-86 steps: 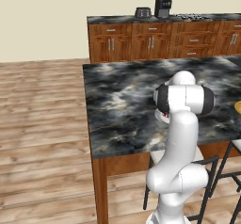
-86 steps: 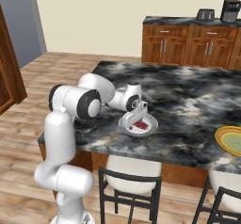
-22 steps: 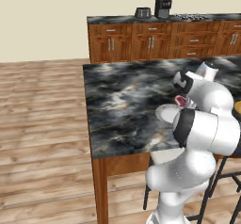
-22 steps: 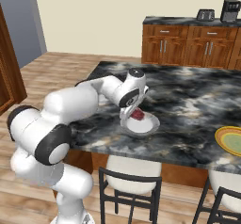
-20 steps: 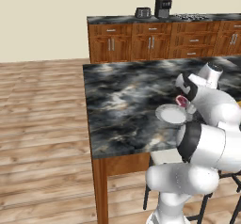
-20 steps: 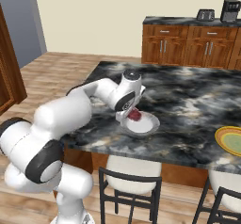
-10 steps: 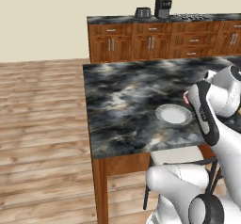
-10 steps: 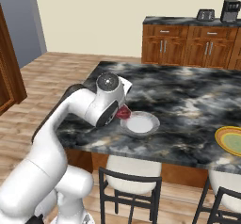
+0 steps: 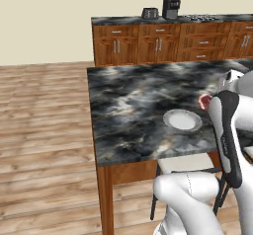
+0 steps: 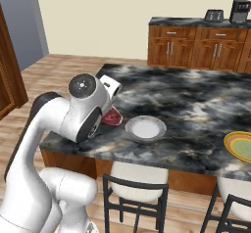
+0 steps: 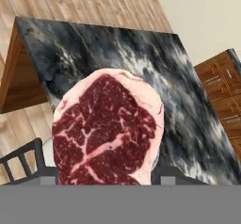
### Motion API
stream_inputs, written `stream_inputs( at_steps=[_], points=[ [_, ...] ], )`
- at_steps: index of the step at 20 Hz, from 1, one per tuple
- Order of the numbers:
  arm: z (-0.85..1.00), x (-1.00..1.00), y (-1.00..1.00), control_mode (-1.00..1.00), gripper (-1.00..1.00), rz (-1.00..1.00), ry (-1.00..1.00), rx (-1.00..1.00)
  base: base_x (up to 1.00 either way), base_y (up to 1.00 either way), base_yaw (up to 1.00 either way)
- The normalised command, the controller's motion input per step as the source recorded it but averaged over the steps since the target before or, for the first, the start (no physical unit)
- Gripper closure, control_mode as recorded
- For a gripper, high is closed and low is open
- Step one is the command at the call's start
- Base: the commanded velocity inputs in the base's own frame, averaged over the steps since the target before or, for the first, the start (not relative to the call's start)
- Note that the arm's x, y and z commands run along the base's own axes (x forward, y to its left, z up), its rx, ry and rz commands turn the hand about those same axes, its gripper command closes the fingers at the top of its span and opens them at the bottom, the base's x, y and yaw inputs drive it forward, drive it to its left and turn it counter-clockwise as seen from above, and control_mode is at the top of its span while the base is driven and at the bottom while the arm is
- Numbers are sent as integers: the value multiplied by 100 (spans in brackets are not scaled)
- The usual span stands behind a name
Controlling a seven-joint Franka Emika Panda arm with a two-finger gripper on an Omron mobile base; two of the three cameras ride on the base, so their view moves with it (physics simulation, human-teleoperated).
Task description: Transport the steak and potato to the fridge. Place the steak on the rack containing meat and place the potato on the rack containing the vegetable, ensuring meats and vegetables are on different racks.
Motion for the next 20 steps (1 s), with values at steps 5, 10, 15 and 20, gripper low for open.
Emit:
stream_inputs(
  at_steps=[5,10,15,20],
  points=[
    [54,-91,31,-100,100,0,-5,0,0,0,0],
    [58,-100,21,-100,100,0,-11,0,0,0,0],
    [10,-20,3,100,100,0,-2,0,-80,4,0],
    [0,0,0,100,100,0,0,0,-100,0,0]
  ],
)
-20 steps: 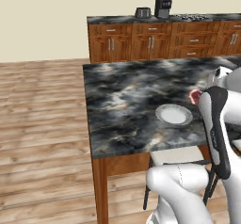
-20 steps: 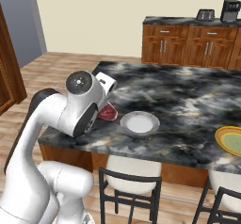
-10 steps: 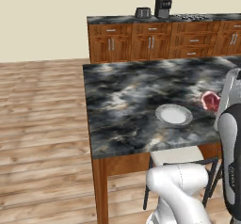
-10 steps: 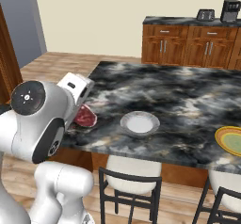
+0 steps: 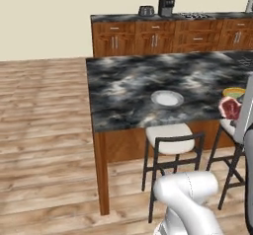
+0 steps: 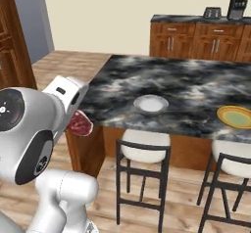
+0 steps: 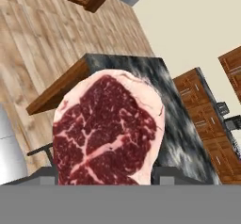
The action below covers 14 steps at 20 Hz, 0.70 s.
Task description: Transport the steak and potato to the fridge. Place the steak on the rack containing meat and place the potato on the rack containing the vegetable, ensuring meats and vegetables are on different racks.
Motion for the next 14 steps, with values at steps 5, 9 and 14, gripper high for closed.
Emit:
stream_inputs(
  at_steps=[5,9,14],
  points=[
    [0,0,0,100,100,0,0,0,-100,58,0],
    [0,0,0,100,100,0,0,0,-100,100,3],
    [0,0,0,100,100,0,0,0,-65,99,53]
  ],
)
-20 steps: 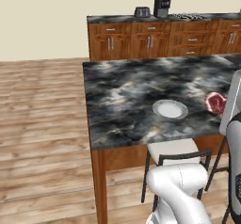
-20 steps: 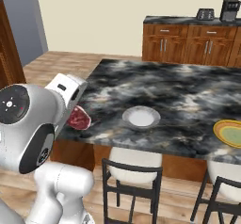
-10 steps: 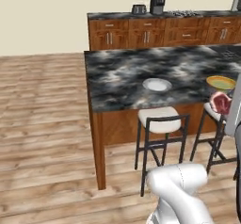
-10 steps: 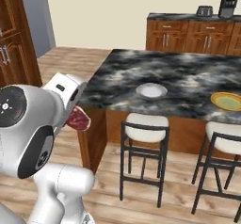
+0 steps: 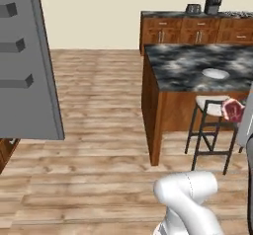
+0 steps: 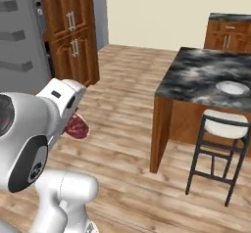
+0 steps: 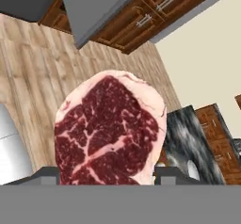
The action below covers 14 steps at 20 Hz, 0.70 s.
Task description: Transport the steak and potato to the fridge. Place the steak on the rack containing meat and place the potato on the rack containing the vegetable, ensuring meats and vegetables are on different racks.
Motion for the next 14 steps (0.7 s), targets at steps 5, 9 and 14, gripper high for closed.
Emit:
stream_inputs(
  at_steps=[5,9,14],
  points=[
    [0,0,0,100,100,0,0,0,0,57,91],
    [0,0,0,100,100,0,0,0,0,22,99],
    [0,0,0,100,100,0,0,0,0,4,100]
  ],
)
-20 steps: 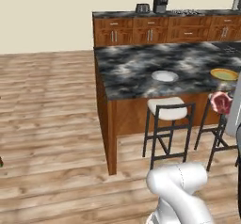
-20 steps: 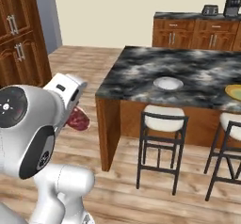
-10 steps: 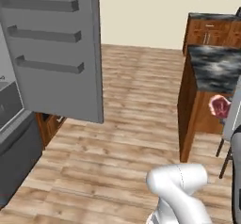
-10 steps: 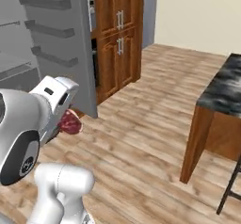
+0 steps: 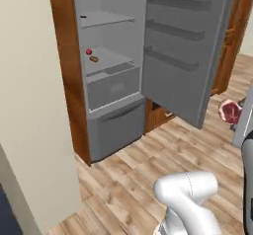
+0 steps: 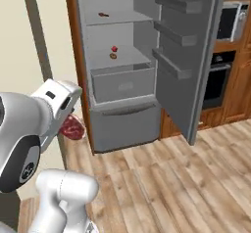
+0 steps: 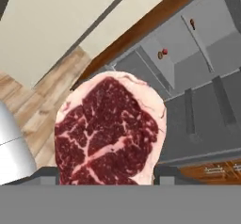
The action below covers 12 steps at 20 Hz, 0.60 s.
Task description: Transport the steak and potato to the fridge. Place the steak on the rack containing meat and place the potato on the rack containing the vegetable, ensuring meats and vegetables are on different racks.
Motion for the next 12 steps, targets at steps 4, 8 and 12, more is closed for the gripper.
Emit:
stream_inputs(
  at_steps=[4,8,12],
  points=[
    [0,0,0,100,100,0,0,0,9,1,95],
    [0,0,0,100,100,0,0,0,59,20,68],
    [0,0,0,100,100,0,0,0,31,-31,46]
  ],
)
